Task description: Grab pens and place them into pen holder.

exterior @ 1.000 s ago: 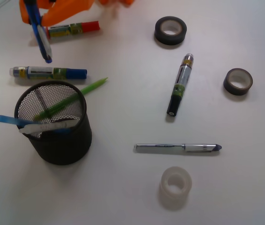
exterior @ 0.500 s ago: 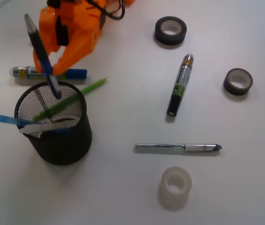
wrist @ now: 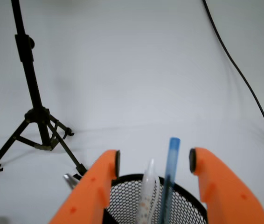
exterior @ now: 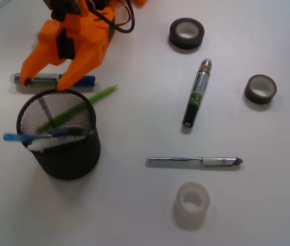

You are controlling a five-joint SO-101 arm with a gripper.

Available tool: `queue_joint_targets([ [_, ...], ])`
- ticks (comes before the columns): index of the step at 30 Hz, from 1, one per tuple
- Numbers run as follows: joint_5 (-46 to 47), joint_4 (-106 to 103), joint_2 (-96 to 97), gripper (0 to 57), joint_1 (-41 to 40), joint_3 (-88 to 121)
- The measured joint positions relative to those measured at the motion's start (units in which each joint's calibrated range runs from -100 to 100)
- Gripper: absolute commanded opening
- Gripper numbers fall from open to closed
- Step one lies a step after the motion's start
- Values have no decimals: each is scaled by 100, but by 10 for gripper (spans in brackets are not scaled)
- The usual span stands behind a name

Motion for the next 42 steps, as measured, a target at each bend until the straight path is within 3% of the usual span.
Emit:
queue_joint_targets([
  [4,156,1261,-749,183,111,0],
  [11,264,5469,-2805,181,303,-198],
  [18,-347,8423,-4207,179,496,377],
  [27,-899,9659,-4338,179,281,800],
  [42,-1094,9667,-2787,179,-118,665],
])
